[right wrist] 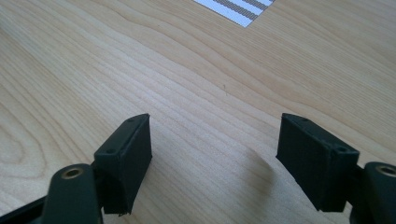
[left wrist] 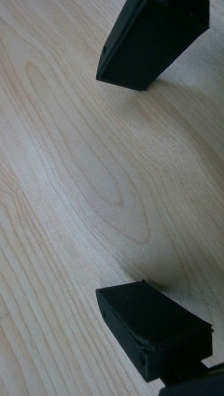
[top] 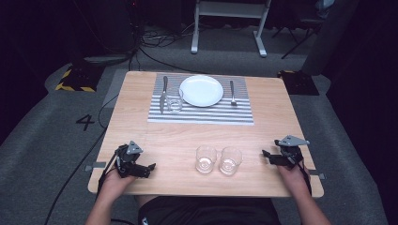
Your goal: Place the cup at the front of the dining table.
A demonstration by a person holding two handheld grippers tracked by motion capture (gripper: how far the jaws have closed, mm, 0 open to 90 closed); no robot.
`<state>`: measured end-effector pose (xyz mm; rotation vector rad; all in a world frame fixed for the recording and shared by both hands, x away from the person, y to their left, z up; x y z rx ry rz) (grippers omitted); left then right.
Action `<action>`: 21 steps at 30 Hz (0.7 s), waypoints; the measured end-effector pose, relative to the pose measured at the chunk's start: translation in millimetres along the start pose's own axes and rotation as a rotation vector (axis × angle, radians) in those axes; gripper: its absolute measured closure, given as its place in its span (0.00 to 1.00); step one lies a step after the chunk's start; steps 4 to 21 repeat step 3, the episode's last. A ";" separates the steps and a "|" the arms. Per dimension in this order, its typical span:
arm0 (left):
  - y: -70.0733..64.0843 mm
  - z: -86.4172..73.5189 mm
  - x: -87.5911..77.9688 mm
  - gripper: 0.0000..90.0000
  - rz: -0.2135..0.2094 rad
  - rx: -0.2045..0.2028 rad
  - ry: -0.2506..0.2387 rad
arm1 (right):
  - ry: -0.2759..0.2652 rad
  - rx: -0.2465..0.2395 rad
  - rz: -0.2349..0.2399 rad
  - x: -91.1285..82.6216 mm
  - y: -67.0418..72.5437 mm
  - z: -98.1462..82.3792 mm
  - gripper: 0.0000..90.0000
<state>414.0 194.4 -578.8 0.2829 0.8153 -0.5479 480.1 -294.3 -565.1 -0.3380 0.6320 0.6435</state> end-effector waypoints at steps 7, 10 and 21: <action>0.0 0.0 0.0 0.02 0.000 0.000 0.000 | 0.000 -0.001 0.000 0.0 -0.2 0.0 0.29; 0.0 0.0 0.0 0.02 0.000 0.000 0.000 | 0.000 -0.001 0.000 0.0 -0.2 0.0 0.29; 0.0 0.0 0.0 0.02 0.000 0.000 0.000 | 0.000 -0.001 0.000 0.0 -0.2 0.0 0.29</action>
Point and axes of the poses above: each handheld gripper's, and its own axes: x roughly forward along the jaws, z roughly out of its top, y roughly to its left, the point moved 10 cm from there along x, roughly forward along the jaws, and after that the axes turned 4 degrees about z, right-handed, at the moved point
